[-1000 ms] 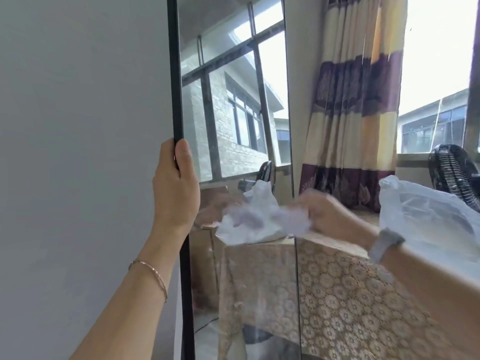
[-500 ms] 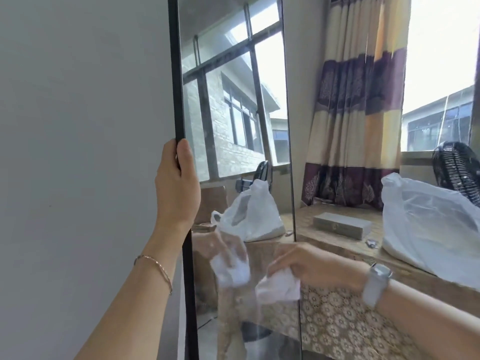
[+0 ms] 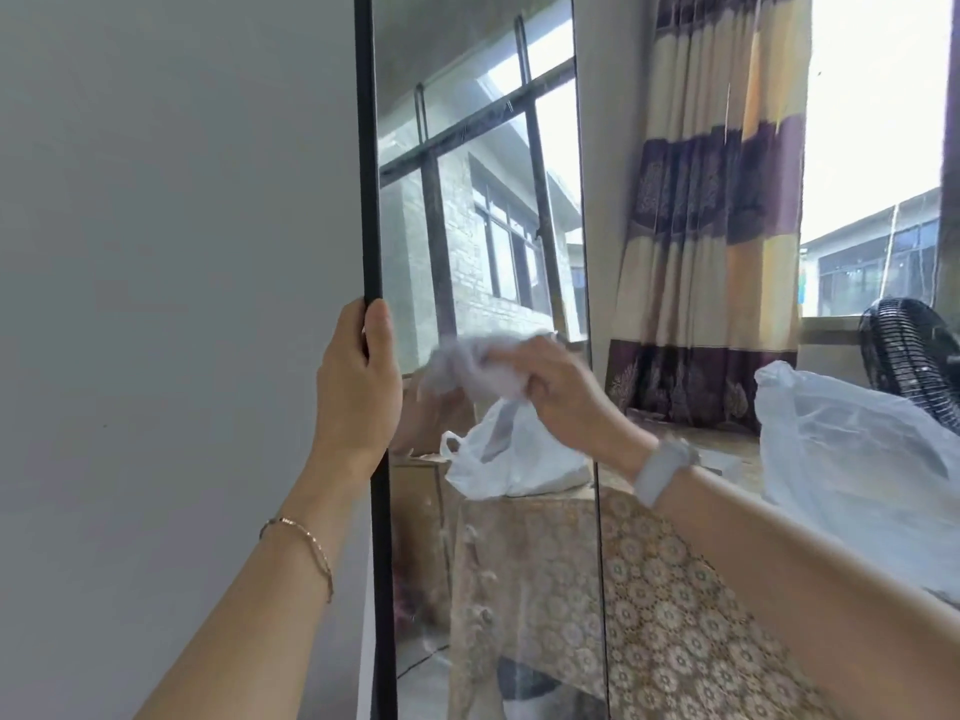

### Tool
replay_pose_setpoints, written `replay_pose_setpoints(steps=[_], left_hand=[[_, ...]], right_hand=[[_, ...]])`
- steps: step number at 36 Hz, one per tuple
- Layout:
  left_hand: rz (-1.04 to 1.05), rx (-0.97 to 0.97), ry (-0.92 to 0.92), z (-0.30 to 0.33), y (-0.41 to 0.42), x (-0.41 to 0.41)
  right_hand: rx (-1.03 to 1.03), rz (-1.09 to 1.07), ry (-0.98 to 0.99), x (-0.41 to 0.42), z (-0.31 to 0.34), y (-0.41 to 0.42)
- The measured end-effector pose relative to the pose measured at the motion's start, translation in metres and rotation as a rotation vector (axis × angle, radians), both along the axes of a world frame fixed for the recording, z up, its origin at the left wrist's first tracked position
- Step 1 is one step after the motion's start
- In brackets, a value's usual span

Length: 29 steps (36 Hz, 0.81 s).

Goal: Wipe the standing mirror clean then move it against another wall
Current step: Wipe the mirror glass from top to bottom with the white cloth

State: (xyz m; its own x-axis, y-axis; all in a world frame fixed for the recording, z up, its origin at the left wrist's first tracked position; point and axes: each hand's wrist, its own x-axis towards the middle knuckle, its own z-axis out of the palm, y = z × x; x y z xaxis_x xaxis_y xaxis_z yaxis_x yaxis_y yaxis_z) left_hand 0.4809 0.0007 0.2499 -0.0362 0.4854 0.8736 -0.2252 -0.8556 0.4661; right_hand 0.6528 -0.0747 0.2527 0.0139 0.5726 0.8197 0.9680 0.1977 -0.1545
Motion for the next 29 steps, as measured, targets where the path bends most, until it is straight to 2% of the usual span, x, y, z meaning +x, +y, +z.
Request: replay_pose_setpoints(steps=[4, 6, 7, 9, 13, 15, 17, 18, 23, 27, 29], left_hand=[[0.008, 0.004, -0.021, 0.000, 0.001, -0.005], [0.021, 0.009, -0.009, 0.001, 0.001, -0.007], [0.027, 0.013, 0.004, 0.001, 0.002, -0.009], [0.032, 0.016, 0.045, 0.001, 0.003, -0.012], [0.011, -0.020, 0.117, 0.004, 0.002, -0.018], [-0.005, -0.033, 0.138, 0.006, -0.001, -0.019], [-0.014, -0.033, 0.147, 0.006, -0.004, -0.019], [-0.014, -0.034, 0.144, 0.006, -0.005, -0.018], [-0.060, -0.076, 0.136, 0.002, -0.008, -0.017], [-0.085, -0.077, 0.143, 0.003, -0.010, -0.020], [-0.097, -0.072, 0.131, 0.004, -0.012, -0.021]], right_hand=[[-0.686, -0.008, -0.195, -0.004, -0.049, -0.037], [-0.833, -0.072, -0.197, -0.001, -0.051, -0.042], [-0.817, -0.083, -0.168, 0.001, -0.043, -0.043], [-0.660, -0.098, -0.093, 0.003, -0.016, -0.044], [-0.092, 0.034, 0.128, -0.006, 0.052, -0.042], [0.179, 0.052, 0.143, -0.016, 0.074, -0.037], [0.296, 0.003, 0.128, -0.021, 0.084, -0.023], [0.275, -0.011, 0.121, -0.024, 0.086, -0.016], [-0.015, -0.055, -0.038, -0.024, 0.040, -0.002], [-0.420, 0.077, -0.206, -0.025, -0.030, -0.028], [-0.689, 0.073, -0.263, -0.028, -0.052, -0.041]])
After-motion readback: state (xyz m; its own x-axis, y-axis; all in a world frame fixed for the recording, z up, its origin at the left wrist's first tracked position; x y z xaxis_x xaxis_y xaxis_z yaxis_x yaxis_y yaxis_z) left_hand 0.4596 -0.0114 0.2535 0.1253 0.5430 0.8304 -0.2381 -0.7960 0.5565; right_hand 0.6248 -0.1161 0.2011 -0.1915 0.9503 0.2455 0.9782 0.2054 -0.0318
